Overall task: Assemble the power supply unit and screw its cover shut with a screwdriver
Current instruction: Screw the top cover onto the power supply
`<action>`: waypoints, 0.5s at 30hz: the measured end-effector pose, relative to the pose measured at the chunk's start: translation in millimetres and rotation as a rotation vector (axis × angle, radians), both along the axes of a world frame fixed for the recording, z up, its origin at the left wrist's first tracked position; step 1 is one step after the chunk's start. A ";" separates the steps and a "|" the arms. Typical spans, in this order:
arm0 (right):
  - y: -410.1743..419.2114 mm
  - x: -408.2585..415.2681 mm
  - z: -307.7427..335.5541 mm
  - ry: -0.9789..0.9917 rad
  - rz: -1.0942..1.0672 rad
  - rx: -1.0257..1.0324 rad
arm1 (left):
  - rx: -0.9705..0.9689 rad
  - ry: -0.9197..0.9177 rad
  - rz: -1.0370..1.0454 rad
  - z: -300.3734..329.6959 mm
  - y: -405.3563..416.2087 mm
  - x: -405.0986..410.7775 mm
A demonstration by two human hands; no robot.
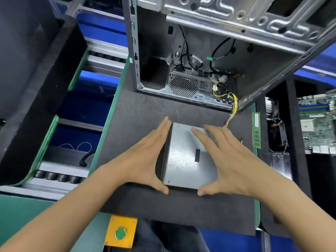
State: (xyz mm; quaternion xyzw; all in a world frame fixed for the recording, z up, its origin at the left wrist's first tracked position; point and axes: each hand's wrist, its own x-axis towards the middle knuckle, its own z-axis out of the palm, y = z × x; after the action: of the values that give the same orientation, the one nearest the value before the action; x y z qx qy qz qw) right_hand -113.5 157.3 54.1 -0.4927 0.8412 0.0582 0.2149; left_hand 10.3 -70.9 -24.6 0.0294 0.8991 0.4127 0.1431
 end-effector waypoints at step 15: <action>-3.6 5.5 -6.4 -0.006 0.031 -0.136 | -0.023 0.081 -0.048 -7.3 1.0 -11.1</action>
State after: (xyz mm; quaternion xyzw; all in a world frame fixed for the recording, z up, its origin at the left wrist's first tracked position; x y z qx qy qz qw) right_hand -108.0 153.7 47.7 -0.5191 0.8350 0.0029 0.1824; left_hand -0.7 -69.9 -31.9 0.0659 0.9079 0.3971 0.1168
